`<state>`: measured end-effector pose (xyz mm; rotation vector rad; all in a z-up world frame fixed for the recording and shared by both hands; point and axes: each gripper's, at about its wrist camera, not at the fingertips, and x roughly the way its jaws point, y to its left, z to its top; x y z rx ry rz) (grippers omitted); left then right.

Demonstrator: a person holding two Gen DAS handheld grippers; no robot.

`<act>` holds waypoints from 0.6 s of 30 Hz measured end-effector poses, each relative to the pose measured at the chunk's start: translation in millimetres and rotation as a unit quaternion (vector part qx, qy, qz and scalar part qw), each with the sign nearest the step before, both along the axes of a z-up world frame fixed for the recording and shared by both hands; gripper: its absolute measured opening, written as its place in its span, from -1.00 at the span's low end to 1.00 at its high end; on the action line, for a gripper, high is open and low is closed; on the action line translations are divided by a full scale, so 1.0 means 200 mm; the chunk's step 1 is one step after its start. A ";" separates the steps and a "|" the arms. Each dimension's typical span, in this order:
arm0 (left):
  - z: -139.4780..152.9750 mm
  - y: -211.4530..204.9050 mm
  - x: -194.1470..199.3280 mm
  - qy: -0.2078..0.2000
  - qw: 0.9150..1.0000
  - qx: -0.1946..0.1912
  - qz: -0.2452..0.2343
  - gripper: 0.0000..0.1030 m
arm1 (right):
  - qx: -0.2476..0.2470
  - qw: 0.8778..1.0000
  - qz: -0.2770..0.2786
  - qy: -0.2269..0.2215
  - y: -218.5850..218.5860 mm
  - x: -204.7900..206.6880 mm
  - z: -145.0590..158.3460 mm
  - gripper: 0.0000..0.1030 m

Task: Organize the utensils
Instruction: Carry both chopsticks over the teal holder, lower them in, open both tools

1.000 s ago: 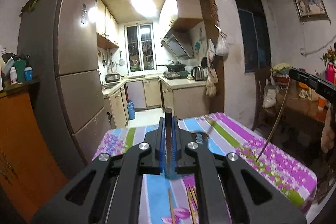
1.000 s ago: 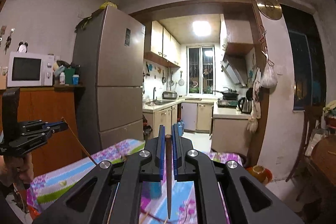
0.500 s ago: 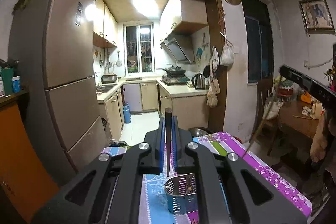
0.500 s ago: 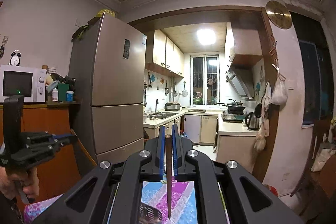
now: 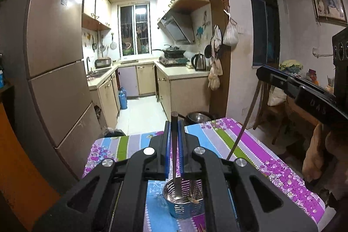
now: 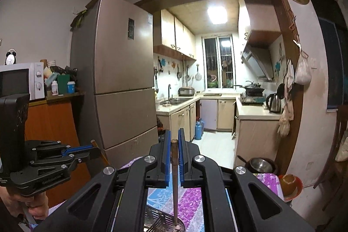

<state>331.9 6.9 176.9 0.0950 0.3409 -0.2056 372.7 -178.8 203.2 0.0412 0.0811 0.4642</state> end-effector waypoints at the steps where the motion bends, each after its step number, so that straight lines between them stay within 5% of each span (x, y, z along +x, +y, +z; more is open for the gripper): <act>1: -0.01 0.01 0.01 0.006 1.000 -0.002 -0.002 -0.92 | -0.002 1.000 0.001 0.003 0.01 0.01 -0.01 -0.86; 18: -0.16 0.02 0.22 0.075 0.997 0.006 -0.002 -0.91 | -0.007 0.999 -0.005 0.044 0.04 0.15 -0.17 -0.85</act>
